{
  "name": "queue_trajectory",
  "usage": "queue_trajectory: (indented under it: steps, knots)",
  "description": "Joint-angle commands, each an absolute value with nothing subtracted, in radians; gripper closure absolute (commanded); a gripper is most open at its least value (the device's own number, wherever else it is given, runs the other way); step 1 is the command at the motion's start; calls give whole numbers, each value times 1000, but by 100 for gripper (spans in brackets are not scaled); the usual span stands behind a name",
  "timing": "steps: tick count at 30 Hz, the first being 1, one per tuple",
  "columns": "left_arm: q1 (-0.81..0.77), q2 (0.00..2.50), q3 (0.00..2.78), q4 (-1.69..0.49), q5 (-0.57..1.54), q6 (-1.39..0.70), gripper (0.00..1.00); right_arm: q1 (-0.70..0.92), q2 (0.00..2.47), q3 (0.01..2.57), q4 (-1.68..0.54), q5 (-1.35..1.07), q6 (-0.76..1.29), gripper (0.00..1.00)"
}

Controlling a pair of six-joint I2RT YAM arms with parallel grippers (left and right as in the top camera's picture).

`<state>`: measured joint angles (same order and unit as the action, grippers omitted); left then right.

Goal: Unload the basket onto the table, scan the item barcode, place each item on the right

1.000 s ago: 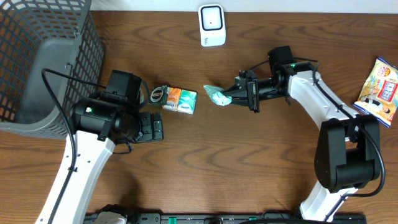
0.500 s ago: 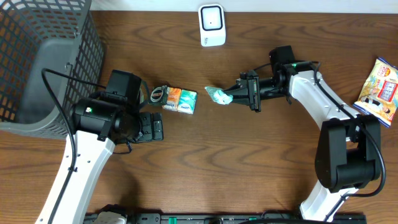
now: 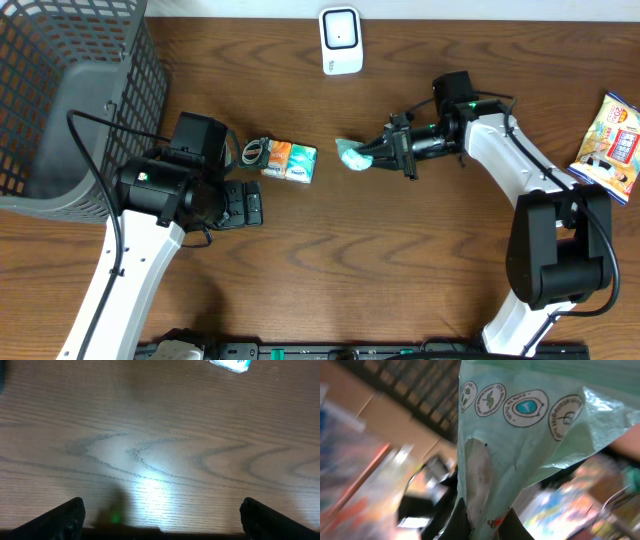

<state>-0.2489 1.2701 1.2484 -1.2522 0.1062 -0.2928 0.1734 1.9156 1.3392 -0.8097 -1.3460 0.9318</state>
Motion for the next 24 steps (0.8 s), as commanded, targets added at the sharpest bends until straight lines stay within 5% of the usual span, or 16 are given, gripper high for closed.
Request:
queue_trajectory:
  steps: [1, 6, 13, 24]
  knots:
    - [-245, 1274, 1245, -1255, 115, -301, 2, 200, 1909, 1356, -804, -899, 728, 99]
    - [-245, 1274, 1245, -1254, 115, -301, 2, 245, 1909, 1356, -803, -653, 528, 99]
    - [-245, 1274, 1245, -1255, 115, -301, 2, 274, 1909, 1356, -790, -346, 508, 99]
    - [-245, 1274, 1245, -1254, 115, -301, 2, 277, 1909, 1356, -619, -584, 331, 99]
